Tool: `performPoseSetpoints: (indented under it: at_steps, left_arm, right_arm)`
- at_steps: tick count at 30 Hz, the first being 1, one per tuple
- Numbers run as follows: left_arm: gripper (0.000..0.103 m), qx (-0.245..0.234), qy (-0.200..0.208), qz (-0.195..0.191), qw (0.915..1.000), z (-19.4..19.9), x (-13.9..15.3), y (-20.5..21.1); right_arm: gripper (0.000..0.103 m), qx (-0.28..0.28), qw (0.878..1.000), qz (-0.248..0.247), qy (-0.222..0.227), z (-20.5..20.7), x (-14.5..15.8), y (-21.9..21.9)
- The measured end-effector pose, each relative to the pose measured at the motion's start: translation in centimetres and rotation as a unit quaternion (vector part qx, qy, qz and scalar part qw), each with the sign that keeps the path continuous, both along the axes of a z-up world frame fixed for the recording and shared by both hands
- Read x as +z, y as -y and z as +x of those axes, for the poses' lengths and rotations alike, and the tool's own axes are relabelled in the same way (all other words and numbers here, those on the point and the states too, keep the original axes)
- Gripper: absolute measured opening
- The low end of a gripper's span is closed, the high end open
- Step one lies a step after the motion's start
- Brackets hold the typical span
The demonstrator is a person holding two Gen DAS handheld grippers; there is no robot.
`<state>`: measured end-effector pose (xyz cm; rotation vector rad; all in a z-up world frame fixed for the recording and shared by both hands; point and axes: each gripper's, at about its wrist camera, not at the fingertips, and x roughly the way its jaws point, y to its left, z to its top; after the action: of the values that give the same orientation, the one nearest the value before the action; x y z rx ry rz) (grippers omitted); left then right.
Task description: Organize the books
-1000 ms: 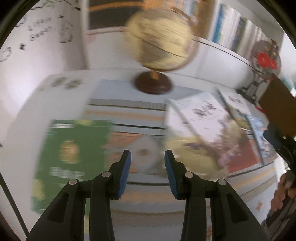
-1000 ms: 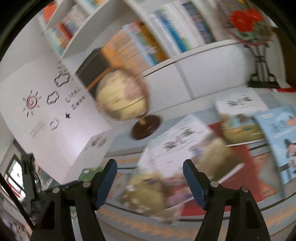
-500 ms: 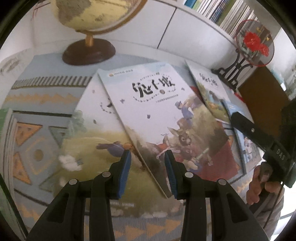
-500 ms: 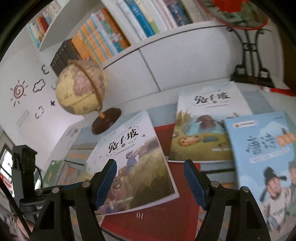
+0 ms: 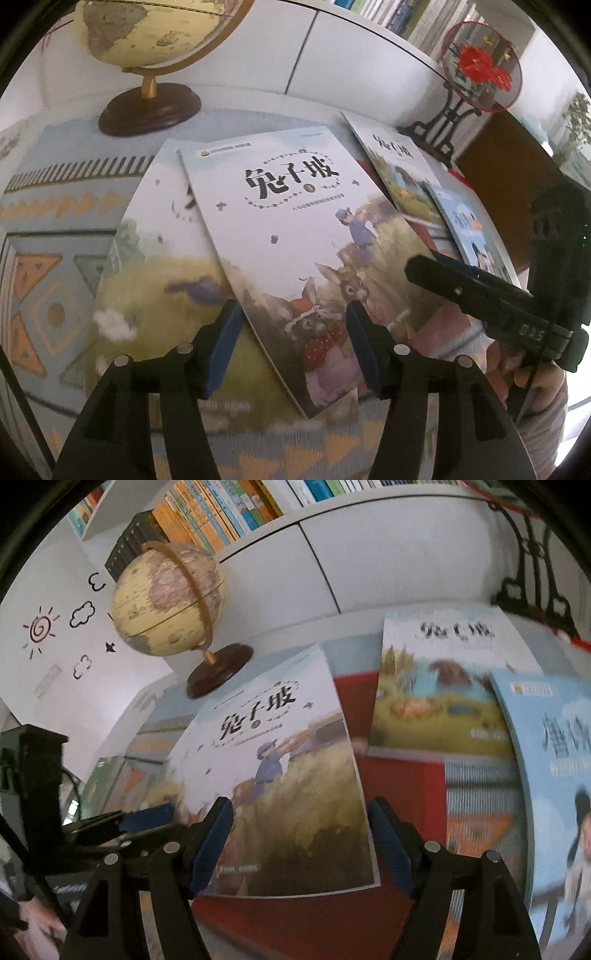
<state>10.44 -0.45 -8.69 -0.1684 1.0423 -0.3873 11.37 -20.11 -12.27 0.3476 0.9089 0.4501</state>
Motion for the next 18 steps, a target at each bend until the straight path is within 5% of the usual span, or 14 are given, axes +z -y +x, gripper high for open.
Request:
performPoseSetpoints:
  at_steps: [10,15,18]
  left_arm:
    - [0.055,-0.077,-0.031,-0.016,0.9964,-7.3,0.0,-2.0]
    - [0.055,-0.065,-0.032,-0.056,0.9958,-7.3,-0.5,-3.7]
    - [0.055,-0.056,0.002,-0.025,0.9981,-7.0,-0.5,-2.9]
  right_arm:
    - [0.075,0.047,0.997,0.009,-0.056,-10.7,0.1,-0.6]
    - [0.075,0.046,0.998,-0.01,-0.029,-11.7,0.0,-1.0]
    - [0.075,0.022,0.999,-0.025,-0.002,-10.6,-0.2,-1.1]
